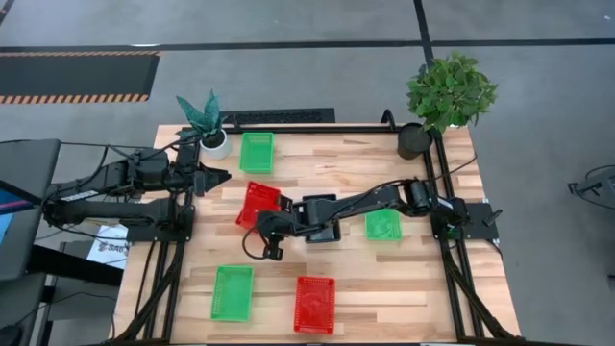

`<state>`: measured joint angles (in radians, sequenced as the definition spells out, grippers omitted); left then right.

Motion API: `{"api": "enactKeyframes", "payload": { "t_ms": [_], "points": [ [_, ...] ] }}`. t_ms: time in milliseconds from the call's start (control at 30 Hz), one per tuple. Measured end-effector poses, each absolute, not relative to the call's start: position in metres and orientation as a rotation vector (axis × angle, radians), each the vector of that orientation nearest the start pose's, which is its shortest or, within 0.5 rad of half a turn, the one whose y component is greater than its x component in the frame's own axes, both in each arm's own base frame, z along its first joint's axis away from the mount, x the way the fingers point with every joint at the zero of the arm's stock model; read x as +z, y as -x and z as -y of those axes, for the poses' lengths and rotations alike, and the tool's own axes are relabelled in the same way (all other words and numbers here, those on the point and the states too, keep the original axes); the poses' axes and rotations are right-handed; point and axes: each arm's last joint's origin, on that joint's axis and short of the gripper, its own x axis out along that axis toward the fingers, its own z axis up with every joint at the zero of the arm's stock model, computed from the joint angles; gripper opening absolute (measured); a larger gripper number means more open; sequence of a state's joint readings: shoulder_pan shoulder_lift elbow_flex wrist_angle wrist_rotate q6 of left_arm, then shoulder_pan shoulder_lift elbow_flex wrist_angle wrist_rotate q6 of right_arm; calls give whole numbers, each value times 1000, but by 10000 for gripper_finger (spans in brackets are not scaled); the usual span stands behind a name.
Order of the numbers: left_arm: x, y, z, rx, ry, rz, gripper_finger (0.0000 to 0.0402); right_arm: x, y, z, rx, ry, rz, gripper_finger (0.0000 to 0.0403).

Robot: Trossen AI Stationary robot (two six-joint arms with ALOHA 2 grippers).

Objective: Stack baskets by color
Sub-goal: Stack the top red basket on the middle red basket, then stack the top green basket on the right green basket

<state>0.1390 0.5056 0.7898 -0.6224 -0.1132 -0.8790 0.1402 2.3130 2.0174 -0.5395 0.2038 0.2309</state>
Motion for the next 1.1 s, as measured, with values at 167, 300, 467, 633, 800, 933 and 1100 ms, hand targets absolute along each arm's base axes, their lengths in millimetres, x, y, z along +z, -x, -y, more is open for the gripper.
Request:
{"api": "enactKeyframes", "payload": {
  "t_ms": [167,300,467,633,800,933,1100],
  "points": [
    [326,-97,-17,390,870,-203,193,211,-508,-59,-171,-68,-849,34],
    [326,-97,-17,394,874,-200,193,211,-507,-52,-187,-67,-871,47],
    [326,-97,-17,399,875,-197,193,209,-504,-50,-210,14,-899,74],
    [326,-97,-18,412,880,-191,193,209,-503,-50,-215,54,-915,113],
    [325,-97,-18,414,880,-195,193,235,-504,-51,-201,55,-905,156],
    [317,-98,-19,497,875,-266,193,281,-497,-51,-196,56,-908,181],
    [305,-111,-22,593,858,-373,193,335,-462,-46,-210,-29,-879,191]
  ]
}}
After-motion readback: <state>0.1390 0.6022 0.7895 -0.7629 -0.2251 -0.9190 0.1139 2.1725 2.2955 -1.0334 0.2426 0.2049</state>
